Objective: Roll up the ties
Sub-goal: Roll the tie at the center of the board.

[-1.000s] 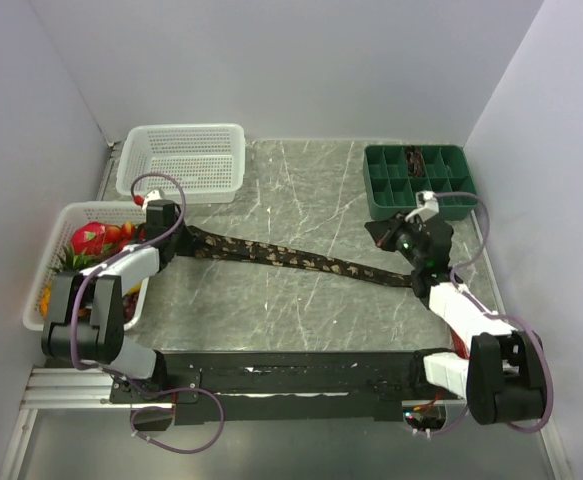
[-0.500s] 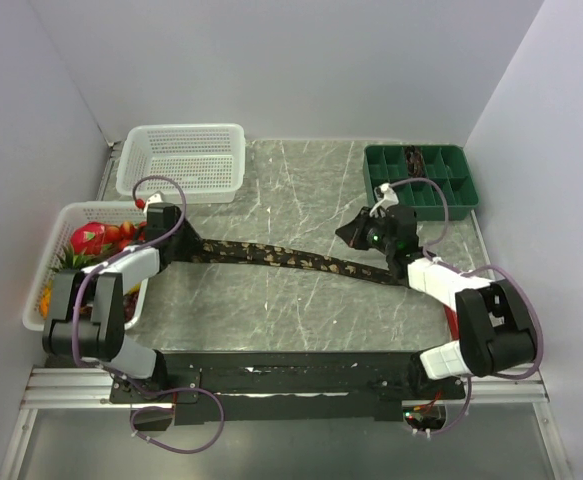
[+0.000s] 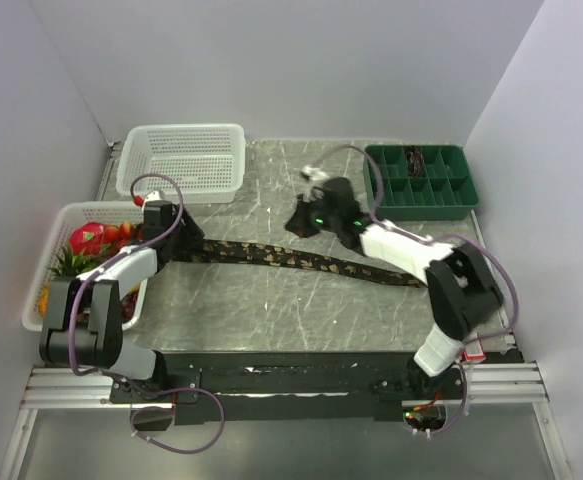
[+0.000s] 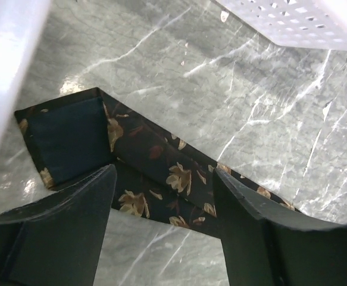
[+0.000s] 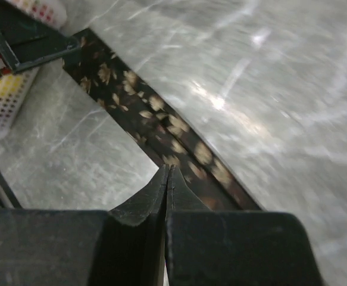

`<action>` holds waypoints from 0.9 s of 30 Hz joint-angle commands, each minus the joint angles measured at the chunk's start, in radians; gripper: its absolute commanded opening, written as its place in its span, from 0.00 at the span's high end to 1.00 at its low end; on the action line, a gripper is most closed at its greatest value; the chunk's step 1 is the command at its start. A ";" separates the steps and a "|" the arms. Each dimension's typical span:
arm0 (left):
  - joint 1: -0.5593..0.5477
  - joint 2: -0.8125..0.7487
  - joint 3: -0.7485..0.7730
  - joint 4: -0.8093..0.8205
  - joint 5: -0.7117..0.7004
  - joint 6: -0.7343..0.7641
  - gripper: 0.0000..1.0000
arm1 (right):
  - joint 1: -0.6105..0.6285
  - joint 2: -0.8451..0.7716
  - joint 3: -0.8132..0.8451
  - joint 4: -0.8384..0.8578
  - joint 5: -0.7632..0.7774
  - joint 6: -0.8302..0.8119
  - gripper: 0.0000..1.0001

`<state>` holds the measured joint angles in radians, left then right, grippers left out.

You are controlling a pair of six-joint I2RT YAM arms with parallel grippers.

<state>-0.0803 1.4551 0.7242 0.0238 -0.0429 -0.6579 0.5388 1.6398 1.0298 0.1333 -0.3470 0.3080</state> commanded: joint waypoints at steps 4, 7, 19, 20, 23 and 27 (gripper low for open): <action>0.008 -0.067 0.011 -0.062 0.008 0.010 0.27 | 0.176 0.290 0.364 -0.377 0.114 -0.171 1.00; 0.008 -0.078 0.020 -0.065 0.026 0.024 0.27 | 0.222 0.386 0.446 -0.420 0.144 -0.187 1.00; 0.007 -0.098 0.049 -0.111 0.055 0.038 0.26 | 0.277 0.612 0.701 -0.612 0.315 -0.124 1.00; 0.007 -0.099 0.050 -0.113 0.054 0.038 0.26 | 0.270 0.612 0.694 -0.618 0.321 -0.121 1.00; 0.007 -0.099 0.047 -0.114 0.048 0.029 0.25 | 0.247 0.591 0.633 -0.604 0.326 -0.098 1.00; 0.007 -0.055 0.061 -0.111 0.049 0.012 0.24 | 0.196 0.528 0.538 -0.558 0.287 -0.105 1.00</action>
<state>-0.0757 1.3849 0.7364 -0.0906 -0.0044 -0.6319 0.7975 2.2135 1.6634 -0.3870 -0.0986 0.2016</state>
